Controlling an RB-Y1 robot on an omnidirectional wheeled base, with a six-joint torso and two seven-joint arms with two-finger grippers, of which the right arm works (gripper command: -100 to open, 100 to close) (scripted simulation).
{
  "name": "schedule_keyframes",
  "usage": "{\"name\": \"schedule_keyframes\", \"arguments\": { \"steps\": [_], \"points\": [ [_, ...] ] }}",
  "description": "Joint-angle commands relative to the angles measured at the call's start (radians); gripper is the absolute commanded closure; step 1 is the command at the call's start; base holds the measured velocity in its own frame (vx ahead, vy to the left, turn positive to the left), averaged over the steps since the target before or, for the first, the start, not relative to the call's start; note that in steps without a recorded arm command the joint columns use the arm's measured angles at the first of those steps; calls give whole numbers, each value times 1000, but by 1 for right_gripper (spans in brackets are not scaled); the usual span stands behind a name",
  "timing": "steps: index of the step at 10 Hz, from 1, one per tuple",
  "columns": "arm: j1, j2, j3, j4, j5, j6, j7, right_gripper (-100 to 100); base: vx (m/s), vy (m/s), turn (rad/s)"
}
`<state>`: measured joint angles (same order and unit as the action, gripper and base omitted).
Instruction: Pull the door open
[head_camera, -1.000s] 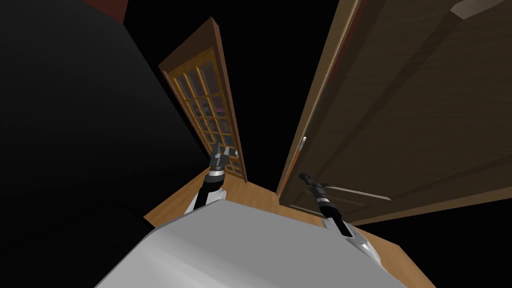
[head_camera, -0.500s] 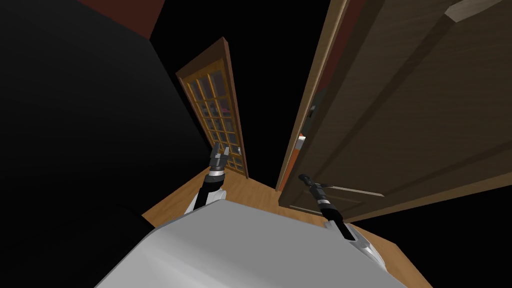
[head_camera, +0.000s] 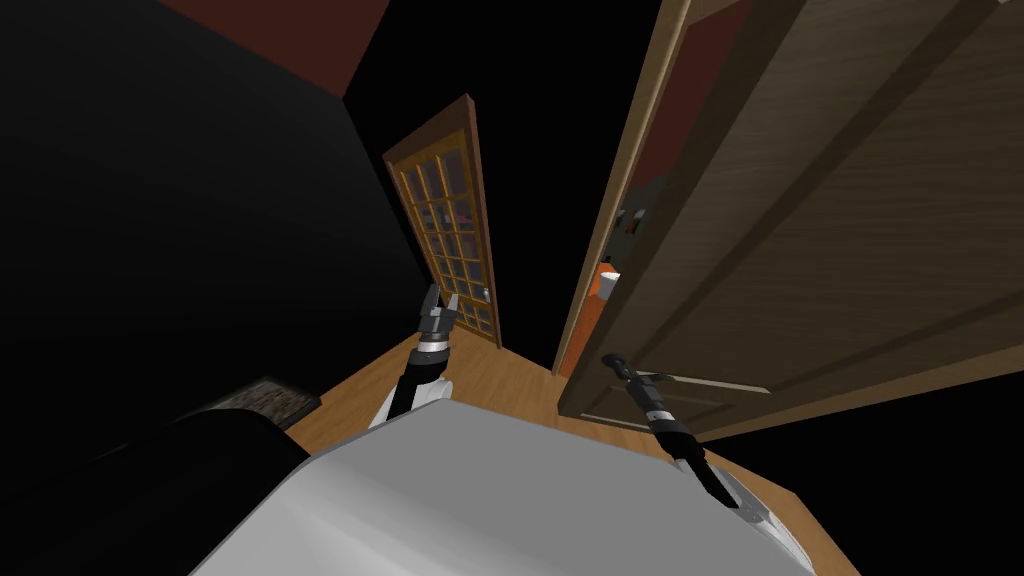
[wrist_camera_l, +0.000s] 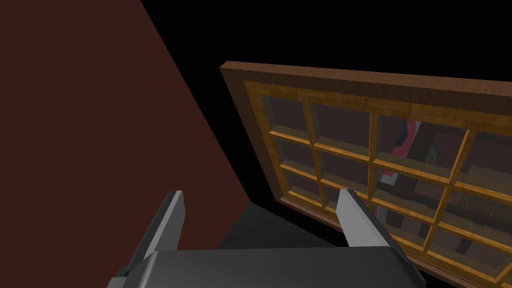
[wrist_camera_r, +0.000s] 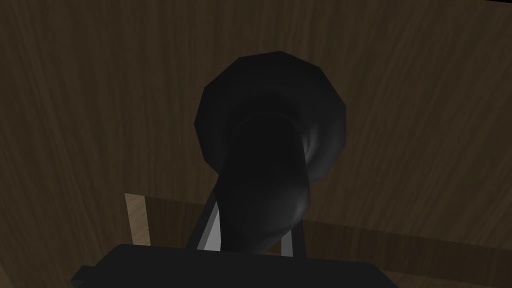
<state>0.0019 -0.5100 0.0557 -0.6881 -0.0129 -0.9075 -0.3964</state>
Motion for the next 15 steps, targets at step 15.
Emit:
{"name": "schedule_keyframes", "arguments": {
  "steps": [15],
  "points": [
    [125,-104,45,90,15,-280,-95,100,-136,-59,109]
  ]
}}
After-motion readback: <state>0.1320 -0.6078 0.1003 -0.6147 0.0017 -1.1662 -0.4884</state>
